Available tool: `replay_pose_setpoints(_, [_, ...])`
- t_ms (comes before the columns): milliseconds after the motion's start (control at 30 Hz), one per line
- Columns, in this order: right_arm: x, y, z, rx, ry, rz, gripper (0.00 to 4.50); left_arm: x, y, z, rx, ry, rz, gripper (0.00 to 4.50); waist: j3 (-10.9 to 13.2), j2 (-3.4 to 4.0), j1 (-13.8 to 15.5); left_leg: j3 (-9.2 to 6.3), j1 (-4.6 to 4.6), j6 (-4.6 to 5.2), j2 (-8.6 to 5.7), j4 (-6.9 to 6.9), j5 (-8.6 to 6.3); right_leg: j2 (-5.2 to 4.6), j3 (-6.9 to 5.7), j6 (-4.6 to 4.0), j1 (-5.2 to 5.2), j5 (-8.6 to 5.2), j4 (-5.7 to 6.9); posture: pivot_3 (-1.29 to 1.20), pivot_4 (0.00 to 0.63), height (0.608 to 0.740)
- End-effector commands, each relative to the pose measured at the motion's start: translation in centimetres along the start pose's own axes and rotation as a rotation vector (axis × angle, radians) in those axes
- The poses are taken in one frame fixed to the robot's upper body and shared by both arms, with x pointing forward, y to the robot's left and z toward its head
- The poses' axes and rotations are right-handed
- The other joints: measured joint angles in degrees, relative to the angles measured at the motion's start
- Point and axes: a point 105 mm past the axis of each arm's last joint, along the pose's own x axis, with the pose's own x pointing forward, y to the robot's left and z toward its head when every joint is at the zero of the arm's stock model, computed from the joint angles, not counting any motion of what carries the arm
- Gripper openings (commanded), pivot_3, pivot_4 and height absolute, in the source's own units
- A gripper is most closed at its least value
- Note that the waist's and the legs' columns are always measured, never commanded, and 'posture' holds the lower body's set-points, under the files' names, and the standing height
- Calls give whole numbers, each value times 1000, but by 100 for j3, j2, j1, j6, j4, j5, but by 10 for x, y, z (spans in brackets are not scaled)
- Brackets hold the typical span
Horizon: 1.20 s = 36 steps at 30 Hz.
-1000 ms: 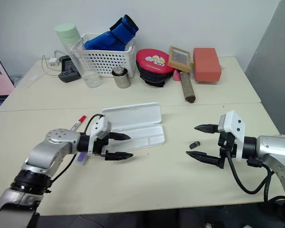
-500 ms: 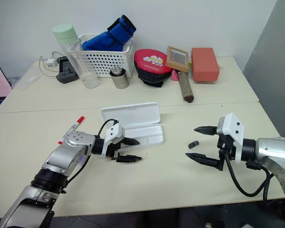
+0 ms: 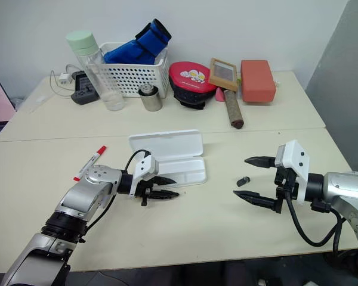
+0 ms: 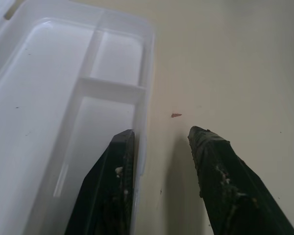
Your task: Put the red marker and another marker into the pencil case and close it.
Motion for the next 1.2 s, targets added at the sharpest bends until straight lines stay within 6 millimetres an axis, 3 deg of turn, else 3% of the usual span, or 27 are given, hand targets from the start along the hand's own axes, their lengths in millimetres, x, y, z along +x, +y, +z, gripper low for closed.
replay_pose_setpoints(33, [-4,0,9,-48,-19,-7,4500,1,-4,6,27,-6,-11,1235,0,0,1,0,0,0,0,0,0,0,0,0,0,0,0,0,150,740])
replay_pose_setpoints(333, [-5,1,12,-49,-23,-13,4500,0,-19,13,32,-10,-34,90,0,0,-6,1,0,0,1,0,0,0,2,0,-1,0,0,0,150,740])
replay_pose_setpoints(733, [-4,1,12,-48,-25,-12,4500,1,-30,8,40,29,-5,90,0,0,-3,2,1,1,1,-1,0,0,3,0,0,0,0,0,150,740])
replay_pose_setpoints(900, [-7,5,14,-52,-22,-11,4500,6,-61,11,32,8,-67,90,0,0,0,3,1,1,1,-1,0,0,9,0,0,0,-2,0,150,740])
replay_pose_setpoints(1000, [-8,17,12,-27,-12,37,4500,8,-82,10,24,17,-127,90,0,0,12,-5,-1,1,2,-2,0,0,12,0,1,0,-3,0,150,740])
replay_pose_setpoints(1200, [-12,28,9,-14,19,86,4500,10,-93,11,15,15,-178,90,-1,-1,18,0,6,2,2,-1,-1,0,7,1,10,0,-3,0,150,740])
